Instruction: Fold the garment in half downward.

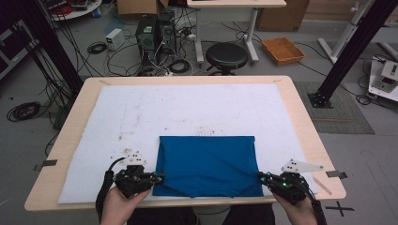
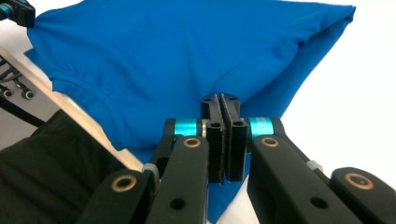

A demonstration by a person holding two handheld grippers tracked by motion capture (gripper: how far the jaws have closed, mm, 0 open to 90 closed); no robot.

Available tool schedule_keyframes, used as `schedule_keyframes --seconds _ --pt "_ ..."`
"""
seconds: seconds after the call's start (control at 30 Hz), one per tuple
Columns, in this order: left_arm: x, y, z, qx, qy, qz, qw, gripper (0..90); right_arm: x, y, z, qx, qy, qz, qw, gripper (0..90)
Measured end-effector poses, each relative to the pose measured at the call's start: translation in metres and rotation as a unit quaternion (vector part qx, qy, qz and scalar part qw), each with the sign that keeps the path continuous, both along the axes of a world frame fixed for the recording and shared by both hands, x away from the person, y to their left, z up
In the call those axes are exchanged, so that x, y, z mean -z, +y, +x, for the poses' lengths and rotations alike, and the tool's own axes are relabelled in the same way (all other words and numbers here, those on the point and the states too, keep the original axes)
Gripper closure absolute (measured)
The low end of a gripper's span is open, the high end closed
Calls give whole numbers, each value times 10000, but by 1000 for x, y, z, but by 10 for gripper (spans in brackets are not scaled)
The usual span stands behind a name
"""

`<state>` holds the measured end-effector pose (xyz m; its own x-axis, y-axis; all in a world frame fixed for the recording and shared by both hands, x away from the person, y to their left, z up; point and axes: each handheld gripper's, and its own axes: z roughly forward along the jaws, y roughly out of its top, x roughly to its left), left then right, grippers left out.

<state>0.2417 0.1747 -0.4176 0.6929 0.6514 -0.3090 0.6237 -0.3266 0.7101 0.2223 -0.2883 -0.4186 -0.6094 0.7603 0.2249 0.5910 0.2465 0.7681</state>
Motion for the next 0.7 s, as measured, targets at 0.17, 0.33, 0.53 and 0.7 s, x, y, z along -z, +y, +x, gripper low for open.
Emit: schedule_keyframes --seconds 0.17,0.33,0.53,0.7 --pt "5 0 5 -161 -168 245 9994 637 4 1 1 -23 -155 -274 9995 694" --pt "-3 -2 34 -555 -655 334 9957 560 -4 -4 33 453 -455 -270 9976 602" --pt "-2 -7 92 -1196 -1059 692 9847 520 -3 -3 103 1020 -395 -172 9939 578" --pt "15 -4 120 -1486 -876 799 9818 517 11 5 143 1191 -14 -195 9927 544"
